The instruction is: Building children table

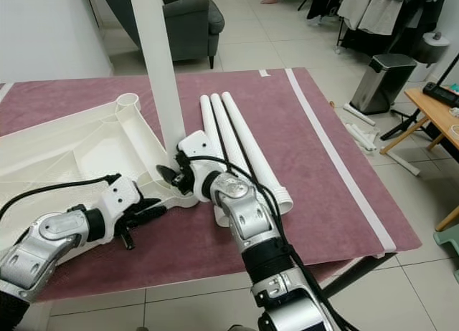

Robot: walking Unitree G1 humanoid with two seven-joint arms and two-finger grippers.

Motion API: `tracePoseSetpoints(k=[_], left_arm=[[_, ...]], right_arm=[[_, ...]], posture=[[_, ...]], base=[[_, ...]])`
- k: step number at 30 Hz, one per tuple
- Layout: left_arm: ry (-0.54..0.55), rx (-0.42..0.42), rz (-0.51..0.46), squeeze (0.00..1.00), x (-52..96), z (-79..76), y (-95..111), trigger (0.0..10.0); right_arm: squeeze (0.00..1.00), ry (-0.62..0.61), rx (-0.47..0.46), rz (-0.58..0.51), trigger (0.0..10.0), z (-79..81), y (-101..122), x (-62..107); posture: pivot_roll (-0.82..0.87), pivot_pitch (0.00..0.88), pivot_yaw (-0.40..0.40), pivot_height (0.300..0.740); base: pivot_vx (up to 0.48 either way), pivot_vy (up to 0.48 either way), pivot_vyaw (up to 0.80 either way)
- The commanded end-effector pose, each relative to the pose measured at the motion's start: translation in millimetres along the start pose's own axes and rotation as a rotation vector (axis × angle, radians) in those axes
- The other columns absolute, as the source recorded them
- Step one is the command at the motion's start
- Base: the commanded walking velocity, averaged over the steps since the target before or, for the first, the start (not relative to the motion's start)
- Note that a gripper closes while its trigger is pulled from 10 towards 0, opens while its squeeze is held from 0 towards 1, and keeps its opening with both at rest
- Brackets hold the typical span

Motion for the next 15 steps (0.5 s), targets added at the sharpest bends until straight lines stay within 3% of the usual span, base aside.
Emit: tracePoseSetpoints(k=[1,7,8,9,10,11,15], left_arm=[[-0.198,-0.029,-0.03,1.0,-6.5,-34.0,7.4,10.0],[-0.19,-0.037,-0.034,1.0,-6.7,-32.3,8.0,10.0],[-0.185,-0.043,-0.036,0.12,-7.0,-31.4,8.4,10.0],[-0.183,-0.047,-0.037,0.0,-7.3,-30.9,8.7,10.0],[-0.183,-0.047,-0.037,0.0,-7.3,-30.9,8.7,10.0],[-0.176,-0.047,-0.046,0.0,-7.4,-29.5,10.5,10.0],[-0.176,-0.047,-0.046,0.0,-7.4,-29.5,10.5,10.0]], right_arm=[[0.0,-0.018,-0.011,0.023,10.0,8.4,0.0,-4.9],[0.0,-0.034,-0.011,0.029,10.0,8.5,0.5,-4.0],[0.0,-0.038,-0.01,0.031,10.0,8.0,0.7,-3.8],[0.0,-0.04,-0.008,0.029,10.0,7.4,1.3,-3.4],[0.0,-0.04,-0.008,0.029,10.0,7.4,1.3,-3.4],[0.0,-0.036,0.005,0.018,10.0,6.8,3.2,-2.3],[0.0,-0.036,0.005,0.018,10.0,6.8,3.2,-2.3]], posture=[[0.11,0.0,0.0,0.74],[0.11,0.0,0.0,0.74],[0.11,0.0,0.0,0.74],[0.11,0.0,0.0,0.74],[0.11,0.0,0.0,0.74],[0.11,0.169,-0.001,0.74],[0.11,0.169,-0.001,0.74]], base=[[0.0,0.0,0.0],[0.0,0.0,0.0],[0.0,0.0,0.0],[0.0,0.0,0.0],[0.0,0.0,0.0],[0.0,0.0,0.0],[0.0,0.0,0.0]])
Point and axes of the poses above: a point about 5 cm out from each wrist's last joint towards the gripper, its own x axis pointing back from the gripper into the wrist, its own y axis along the axis of the wrist's last joint, z = x × y, the point moved 6 cm from there along -x, pointing out of the wrist towards the gripper, and after that the axes turned 12 degrees about x, right-handed, at the moved point
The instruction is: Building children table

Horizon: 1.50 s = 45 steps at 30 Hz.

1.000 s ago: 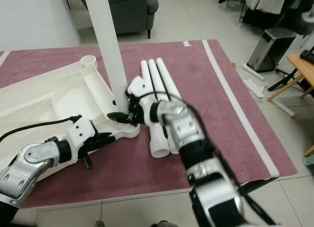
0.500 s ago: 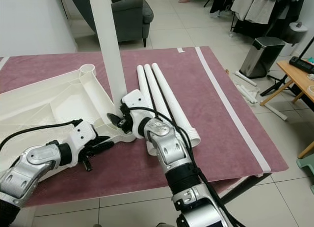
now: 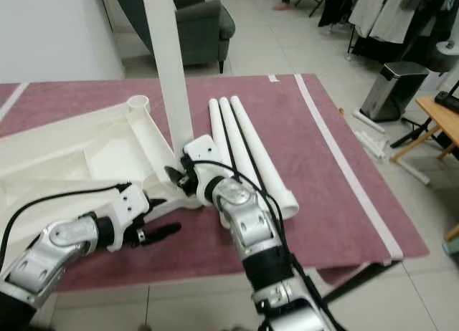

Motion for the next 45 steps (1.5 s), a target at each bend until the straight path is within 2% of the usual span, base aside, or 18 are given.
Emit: tracePoseSetpoints(k=[1,45], left_arm=[[-0.156,-0.037,-0.021,0.0,-4.5,-24.3,6.9,10.0],[-0.156,-0.037,-0.021,0.0,-4.5,-24.3,6.9,10.0]], right_arm=[[0.0,0.032,0.01,0.01,10.0,14.4,3.4,-7.3],[0.0,0.032,0.01,0.01,10.0,14.4,3.4,-7.3]], posture=[[0.11,0.169,-0.001,0.74],[0.11,0.169,-0.001,0.74]], base=[[0.0,0.0,0.0],[0.0,0.0,0.0]])
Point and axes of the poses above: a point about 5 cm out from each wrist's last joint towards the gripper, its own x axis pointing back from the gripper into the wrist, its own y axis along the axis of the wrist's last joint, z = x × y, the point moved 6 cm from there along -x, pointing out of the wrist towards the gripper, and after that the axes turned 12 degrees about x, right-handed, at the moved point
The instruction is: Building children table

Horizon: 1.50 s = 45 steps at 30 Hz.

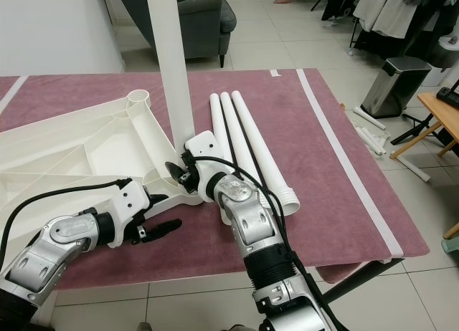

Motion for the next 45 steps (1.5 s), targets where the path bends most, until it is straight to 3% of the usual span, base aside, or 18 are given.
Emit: tracePoseSetpoints(k=[1,11,12,13,15,17,33,34,35,36,42,43,45], left_arm=[[-0.156,-0.037,-0.02,0.0,-4.5,-24.2,7,10.0],[-0.156,-0.037,-0.02,0.0,-4.5,-24.2,7,10.0],[-0.149,-0.035,-0.037,0.0,-3.8,-22.5,11,10.0],[-0.149,-0.035,-0.037,0.0,-3.8,-22.5,11,10.0],[-0.055,-0.052,-0.11,0.0,-1.7,-4.9,33,10.0],[-0.016,-0.06,-0.136,0.0,-0.3,2.3,42,10.0],[0.017,-0.073,-0.091,0.0,-2.0,6.1,33,10.0],[0.026,-0.072,-0.089,0.0,-1.7,6.9,32,10.0],[0.026,-0.072,-0.089,0.0,-1.7,6.9,32,10.0],[0.039,-0.07,-0.09,0.0,-1.1,8.5,31,10.0],[0.1,-0.057,-0.116,0.0,5.4,16.7,35,10.0],[0.123,-0.054,-0.128,0.0,8.5,19.8,37,10.0],[0.123,-0.054,-0.128,0.0,8.5,19.8,37,10.0]], right_arm=[[0.0,0.031,0.01,0.01,10.0,14.5,4,-7.5],[0.0,0.031,0.01,0.01,10.0,14.5,4,-7.5],[0.0,0.04,0.015,-0.017,10.0,13.9,7,-5.2],[0.0,0.04,0.015,-0.017,10.0,13.9,7,-5.2],[0.0,0.034,-0.015,-0.103,10.0,3.2,18,6.4],[0.0,0.029,-0.029,-0.132,10.0,-1.1,22,10.8],[0.0,0.035,-0.03,-0.136,10.0,0.4,22,12.5],[0.7,0.036,-0.029,-0.137,10.0,0.9,22,13.1],[0.7,0.036,-0.029,-0.137,10.0,0.9,22,13.1],[1.0,0.038,-0.032,-0.138,10.0,1.5,21,13.6],[1.0,0.047,-0.034,-0.152,10.0,4.2,22,15.8],[1.0,0.05,-0.036,-0.153,10.0,4.2,21,17.0],[1.0,0.05,-0.036,-0.153,10.0,4.2,21,17.0]], posture=[[0.11,0.169,-0.001,0.74],[0.11,0.169,-0.001,0.74],[0.11,0.0,0.0,0.74],[0.11,0.0,0.0,0.74],[0.11,0.0,0.0,0.74],[0.11,0.0,0.0,0.74],[0.11,0.0,0.0,0.74],[0.11,0.0,0.0,0.74],[0.11,0.0,0.0,0.74],[0.11,0.0,0.0,0.74],[0.11,0.0,0.0,0.74],[0.11,0.147,0.011,0.74],[0.11,0.147,0.011,0.74]], base=[[0.0,0.0,0.0],[0.0,0.0,0.0],[0.0,0.0,0.0],[0.0,0.0,0.0],[0.0,0.0,0.0],[0.0,0.0,0.0],[0.0,0.0,0.0],[0.0,0.0,0.0],[0.0,0.0,0.0],[0.0,0.0,0.0],[0.0,0.0,0.0],[0.0,0.0,0.0],[0.0,0.0,0.0]])
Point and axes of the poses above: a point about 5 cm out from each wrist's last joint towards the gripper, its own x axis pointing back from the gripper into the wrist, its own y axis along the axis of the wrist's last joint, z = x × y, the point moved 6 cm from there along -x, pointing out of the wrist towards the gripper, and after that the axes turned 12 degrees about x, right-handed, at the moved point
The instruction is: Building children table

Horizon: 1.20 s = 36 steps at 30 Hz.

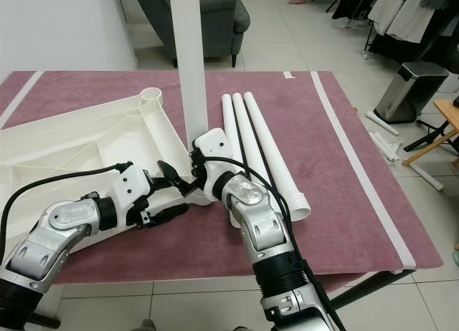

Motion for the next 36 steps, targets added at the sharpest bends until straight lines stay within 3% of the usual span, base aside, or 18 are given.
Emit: tracePoseSetpoints(k=[1,36], left_arm=[[0.08,0.009,-0.01,0.0,1.4,7.7,-0.4,10.0],[0.08,0.009,-0.01,0.0,1.4,7.7,-0.4,10.0]], right_arm=[[1.0,0.025,-0.017,-0.01,10.0,7.7,0.6,-1.4],[1.0,0.025,-0.017,-0.01,10.0,7.7,0.6,-1.4]], posture=[[0.11,0.147,0.011,0.74],[0.11,0.147,0.011,0.74]], base=[[0.0,0.0,0.0],[0.0,0.0,0.0]])
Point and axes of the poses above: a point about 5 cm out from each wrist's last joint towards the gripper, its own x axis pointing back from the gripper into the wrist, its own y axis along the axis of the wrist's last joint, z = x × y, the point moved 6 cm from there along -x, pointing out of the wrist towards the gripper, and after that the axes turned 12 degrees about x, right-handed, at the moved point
